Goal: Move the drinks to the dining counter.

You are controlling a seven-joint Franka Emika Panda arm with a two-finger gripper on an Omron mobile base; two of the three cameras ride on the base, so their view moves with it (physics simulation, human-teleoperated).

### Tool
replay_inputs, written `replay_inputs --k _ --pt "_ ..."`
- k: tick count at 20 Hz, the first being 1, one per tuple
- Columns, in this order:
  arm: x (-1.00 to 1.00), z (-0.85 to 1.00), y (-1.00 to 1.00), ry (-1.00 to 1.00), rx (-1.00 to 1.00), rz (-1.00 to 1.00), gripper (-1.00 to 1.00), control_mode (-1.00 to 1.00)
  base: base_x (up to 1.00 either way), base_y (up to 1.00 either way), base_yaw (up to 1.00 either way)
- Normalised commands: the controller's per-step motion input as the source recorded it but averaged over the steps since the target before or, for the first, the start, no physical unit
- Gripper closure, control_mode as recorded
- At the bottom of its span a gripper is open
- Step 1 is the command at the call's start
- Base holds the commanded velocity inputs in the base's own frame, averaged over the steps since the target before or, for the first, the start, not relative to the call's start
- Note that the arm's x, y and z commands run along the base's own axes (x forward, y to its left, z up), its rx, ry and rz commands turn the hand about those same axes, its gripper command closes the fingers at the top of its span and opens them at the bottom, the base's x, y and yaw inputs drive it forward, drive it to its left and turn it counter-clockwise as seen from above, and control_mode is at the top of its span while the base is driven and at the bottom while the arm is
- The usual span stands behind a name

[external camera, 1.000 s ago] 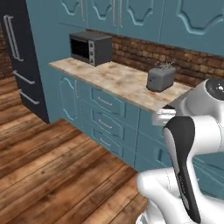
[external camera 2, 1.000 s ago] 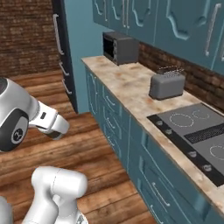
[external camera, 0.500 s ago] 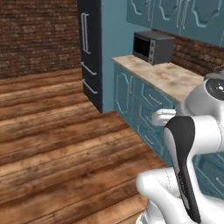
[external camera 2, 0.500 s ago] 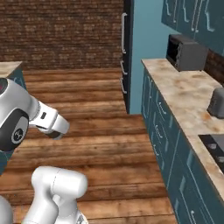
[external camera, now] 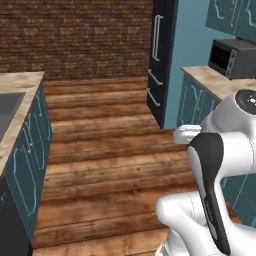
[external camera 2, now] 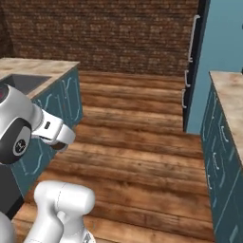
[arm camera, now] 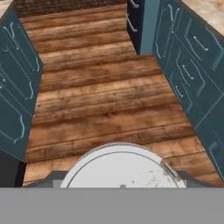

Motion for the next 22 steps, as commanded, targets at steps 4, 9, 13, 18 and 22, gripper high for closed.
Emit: replay_inputs --k 4,9,13,18,22 --pt "0.0 0.0 0.0 0.0 0.0 0.0 1.0 1.0 0.0 0.32 0.4" --pt "0.0 0.0 0.0 0.0 0.0 0.0 1.0 1.0 0.0 0.37 0.37" --pt "0.0 0.0 0.0 0.0 0.0 0.0 1.0 1.0 0.0 0.37 0.34" --pt "0.0 0.0 0.0 0.0 0.0 0.0 1.0 1.0 0.0 0.34 0.33" --pt "0.0 0.0 0.0 0.0 0.0 0.0 1.0 1.0 0.0 0.37 0.32"
